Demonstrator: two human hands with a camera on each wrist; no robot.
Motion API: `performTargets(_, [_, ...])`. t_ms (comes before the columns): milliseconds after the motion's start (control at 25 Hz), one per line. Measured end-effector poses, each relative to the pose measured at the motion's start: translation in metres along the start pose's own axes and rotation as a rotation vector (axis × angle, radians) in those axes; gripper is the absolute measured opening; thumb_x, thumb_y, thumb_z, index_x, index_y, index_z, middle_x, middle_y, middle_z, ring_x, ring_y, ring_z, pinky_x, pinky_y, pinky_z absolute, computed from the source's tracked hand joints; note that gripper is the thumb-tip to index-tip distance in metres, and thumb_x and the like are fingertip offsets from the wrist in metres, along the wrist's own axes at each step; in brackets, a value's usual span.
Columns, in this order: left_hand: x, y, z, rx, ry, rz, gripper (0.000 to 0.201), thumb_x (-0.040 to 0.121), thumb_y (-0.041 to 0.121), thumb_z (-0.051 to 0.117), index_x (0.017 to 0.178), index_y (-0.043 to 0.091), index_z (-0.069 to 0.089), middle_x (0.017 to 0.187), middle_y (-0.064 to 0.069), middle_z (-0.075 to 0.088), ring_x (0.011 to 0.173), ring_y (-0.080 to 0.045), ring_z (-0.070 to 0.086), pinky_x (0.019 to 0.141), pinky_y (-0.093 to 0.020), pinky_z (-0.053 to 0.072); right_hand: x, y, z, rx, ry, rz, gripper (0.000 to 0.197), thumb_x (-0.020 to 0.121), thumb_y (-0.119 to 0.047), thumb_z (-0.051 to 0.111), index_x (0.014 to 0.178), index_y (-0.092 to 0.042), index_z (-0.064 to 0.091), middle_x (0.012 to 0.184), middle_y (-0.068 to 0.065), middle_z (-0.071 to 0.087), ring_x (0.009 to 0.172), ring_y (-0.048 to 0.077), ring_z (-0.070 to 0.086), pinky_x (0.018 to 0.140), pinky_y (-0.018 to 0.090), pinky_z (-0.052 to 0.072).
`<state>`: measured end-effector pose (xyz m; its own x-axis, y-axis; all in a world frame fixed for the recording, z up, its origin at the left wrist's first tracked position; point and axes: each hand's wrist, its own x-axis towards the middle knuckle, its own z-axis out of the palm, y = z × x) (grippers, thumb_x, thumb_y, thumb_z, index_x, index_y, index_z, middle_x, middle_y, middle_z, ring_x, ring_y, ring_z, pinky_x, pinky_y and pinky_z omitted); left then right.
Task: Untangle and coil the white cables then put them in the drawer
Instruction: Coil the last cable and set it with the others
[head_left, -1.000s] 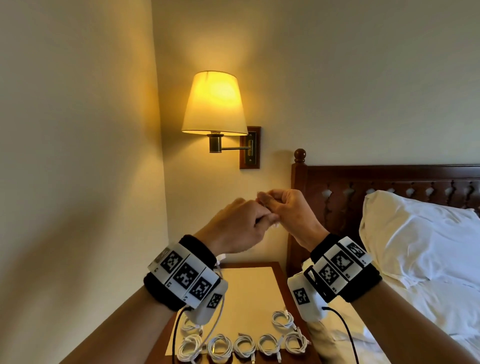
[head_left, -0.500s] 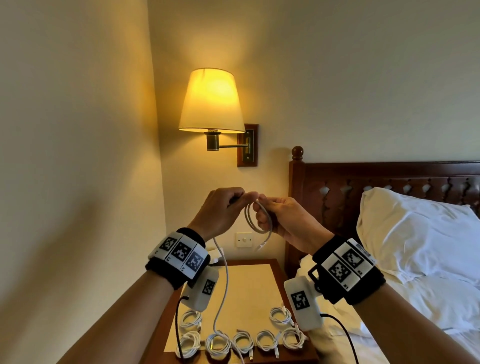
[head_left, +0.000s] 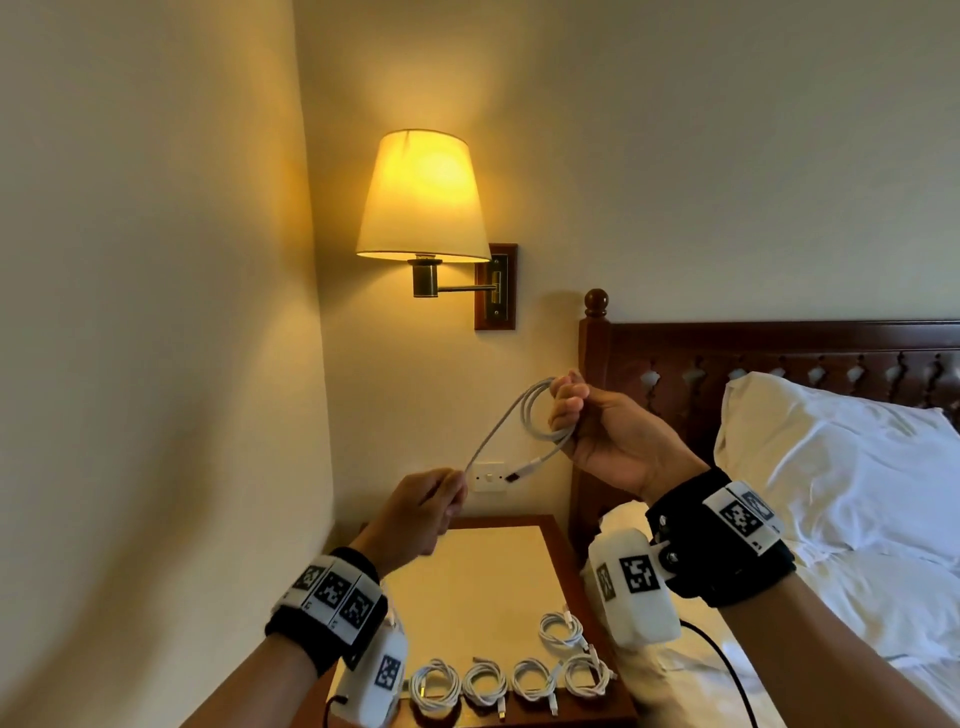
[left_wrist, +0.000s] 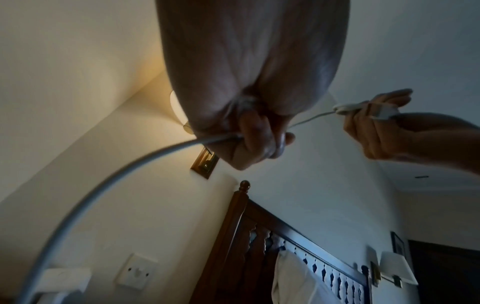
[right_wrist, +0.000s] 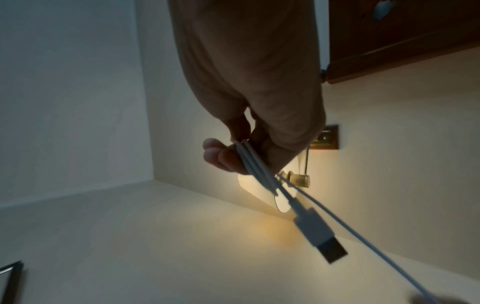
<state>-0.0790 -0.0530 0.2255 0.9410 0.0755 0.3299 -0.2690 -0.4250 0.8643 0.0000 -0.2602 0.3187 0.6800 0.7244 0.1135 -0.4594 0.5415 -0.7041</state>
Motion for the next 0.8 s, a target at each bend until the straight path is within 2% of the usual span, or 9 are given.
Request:
performTargets(80, [-0.014, 0.003, 0.004, 0.186, -0.076, 0.045, 0.036, 0.104, 0.026, 0.037, 0.073, 0.01, 0.046, 0.057, 0.003, 0.034, 0.045, -0.006, 0.029, 0.048, -0.021, 0.027, 0.002, -0.003, 0.0, -0.121, 0.06, -0.088, 0.023, 0.1, -0.023, 0.044, 0.088, -0.009, 0.058, 0.063, -0.003, 0.055, 0.053, 0.008, 0.056, 0.053, 0.018, 0.051])
performTargets(160, [-0.021, 0.028, 0.012, 0.447, -0.17, 0.152, 0.038, 0.103, 0.029, 0.039, 0.07, 0.012, 0.049, 0.06, 0.005, 0.041, 0.053, -0.005, 0.036, 0.056, -0.024, 0.03, 0.007, 0.005, 0.0, -0.413, 0.11, -0.202, 0.024, 0.101, -0.024, 0.046, 0.089, -0.008, 0.06, 0.068, 0.001, 0.06, 0.059, 0.011, 0.061, 0.059, 0.023, 0.053])
performTargets(280, [-0.022, 0.08, 0.019, 0.627, -0.242, 0.225, 0.033, 0.101, 0.024, 0.042, 0.071, 0.018, 0.054, 0.059, 0.01, 0.047, 0.055, -0.001, 0.045, 0.055, -0.015, 0.029, 0.01, 0.028, 0.007, -0.764, 0.096, -0.326, 0.027, 0.1, -0.025, 0.049, 0.09, -0.003, 0.062, 0.069, 0.006, 0.068, 0.064, 0.017, 0.066, 0.063, 0.026, 0.054])
performTargets(360, [-0.021, 0.098, 0.018, 0.714, -0.161, 0.302, 0.031, 0.1, 0.024, 0.043, 0.072, 0.023, 0.054, 0.056, 0.013, 0.048, 0.053, -0.001, 0.047, 0.055, -0.018, 0.03, 0.007, 0.038, 0.009, -0.897, 0.064, -0.367, 0.029, 0.099, -0.024, 0.051, 0.088, 0.0, 0.064, 0.066, 0.006, 0.069, 0.062, 0.019, 0.065, 0.061, 0.025, 0.054])
performTargets(440, [-0.017, 0.102, 0.012, 0.8, 0.054, 0.416, 0.027, 0.1, 0.03, 0.044, 0.077, 0.025, 0.057, 0.06, 0.014, 0.05, 0.053, -0.005, 0.046, 0.056, -0.024, 0.033, 0.003, 0.043, 0.009, -1.017, 0.036, -0.404, 0.033, 0.099, -0.025, 0.052, 0.087, 0.001, 0.067, 0.066, 0.008, 0.067, 0.061, 0.02, 0.062, 0.06, 0.026, 0.051])
performTargets(520, [-0.012, 0.1, 0.007, 0.887, 0.205, 0.477, 0.025, 0.1, 0.037, 0.043, 0.089, 0.023, 0.062, 0.067, 0.01, 0.056, 0.056, -0.008, 0.048, 0.055, -0.025, 0.035, 0.001, 0.045, 0.007, -1.038, 0.01, -0.411, 0.033, 0.101, -0.021, 0.049, 0.09, 0.005, 0.067, 0.067, 0.01, 0.067, 0.06, 0.016, 0.062, 0.059, 0.024, 0.051])
performTargets(600, [-0.006, 0.095, 0.001, 0.89, 0.253, 0.481, 0.029, 0.097, 0.045, 0.044, 0.089, 0.022, 0.061, 0.068, 0.01, 0.061, 0.057, -0.007, 0.053, 0.054, -0.028, 0.043, -0.001, 0.047, 0.005, -1.016, 0.013, -0.367, 0.035, 0.102, -0.021, 0.046, 0.091, 0.005, 0.067, 0.067, 0.008, 0.067, 0.058, 0.014, 0.062, 0.059, 0.024, 0.051])
performTargets(680, [0.005, 0.084, -0.01, 0.814, 0.23, 0.456, 0.034, 0.092, 0.052, 0.048, 0.085, 0.021, 0.059, 0.061, 0.012, 0.056, 0.054, -0.003, 0.051, 0.054, -0.03, 0.044, -0.004, 0.049, 0.004, -0.975, 0.019, -0.302, 0.036, 0.102, -0.025, 0.044, 0.09, 0.002, 0.066, 0.064, 0.005, 0.065, 0.056, 0.014, 0.059, 0.06, 0.026, 0.049])
performTargets(800, [0.02, 0.062, -0.019, 0.584, 0.138, 0.441, 0.041, 0.088, 0.055, 0.051, 0.079, 0.016, 0.059, 0.058, 0.008, 0.052, 0.054, -0.01, 0.045, 0.054, -0.035, 0.04, -0.008, 0.052, 0.002, -0.859, 0.031, -0.19, 0.038, 0.102, -0.029, 0.043, 0.086, -0.004, 0.066, 0.06, 0.002, 0.057, 0.053, 0.012, 0.051, 0.059, 0.024, 0.045])
